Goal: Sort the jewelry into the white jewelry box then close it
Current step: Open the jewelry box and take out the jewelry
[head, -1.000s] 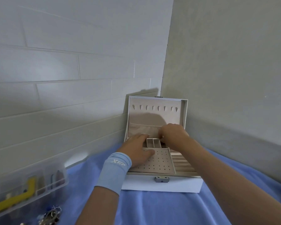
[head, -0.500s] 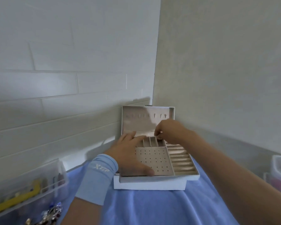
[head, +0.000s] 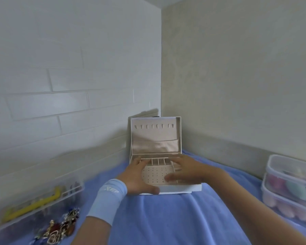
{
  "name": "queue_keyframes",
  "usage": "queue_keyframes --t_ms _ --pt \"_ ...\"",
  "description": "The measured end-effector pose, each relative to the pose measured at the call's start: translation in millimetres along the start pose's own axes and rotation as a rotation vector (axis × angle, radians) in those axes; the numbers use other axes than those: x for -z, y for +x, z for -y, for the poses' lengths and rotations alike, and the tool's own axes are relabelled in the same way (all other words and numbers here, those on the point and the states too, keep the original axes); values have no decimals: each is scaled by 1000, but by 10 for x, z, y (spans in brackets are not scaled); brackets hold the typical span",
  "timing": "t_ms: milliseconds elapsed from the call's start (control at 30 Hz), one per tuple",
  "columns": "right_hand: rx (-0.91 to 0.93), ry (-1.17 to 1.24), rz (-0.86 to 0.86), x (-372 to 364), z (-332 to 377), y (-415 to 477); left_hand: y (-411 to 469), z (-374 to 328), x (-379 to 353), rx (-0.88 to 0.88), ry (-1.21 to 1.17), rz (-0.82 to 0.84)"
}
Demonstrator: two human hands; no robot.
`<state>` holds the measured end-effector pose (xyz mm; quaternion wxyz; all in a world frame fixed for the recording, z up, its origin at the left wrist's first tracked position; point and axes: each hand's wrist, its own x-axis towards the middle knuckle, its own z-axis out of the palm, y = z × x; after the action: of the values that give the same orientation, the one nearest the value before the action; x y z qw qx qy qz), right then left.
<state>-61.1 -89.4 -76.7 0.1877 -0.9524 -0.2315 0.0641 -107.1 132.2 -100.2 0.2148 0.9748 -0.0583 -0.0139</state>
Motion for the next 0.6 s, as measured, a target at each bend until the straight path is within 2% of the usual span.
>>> queue_keyframes --t_ms 100,333,400,500,600 --pt "-30 -72 120 -90 -23 -245 -33 -15 -58 -23 -90 -81" --pt "49 5 -80 -77 -231 -518 40 -323 46 -113 -233 -200" --pt "44 -69 -145 -46 -339 -567 143 -489 64 -152 -234 -231" --pt "-109 -320 -193 -15 -419 -637 315 -751 17 -211 -205 -273" --pt "-256 -453 -224 -38 -344 -716 429 -1012 -90 -199 -156 -311"
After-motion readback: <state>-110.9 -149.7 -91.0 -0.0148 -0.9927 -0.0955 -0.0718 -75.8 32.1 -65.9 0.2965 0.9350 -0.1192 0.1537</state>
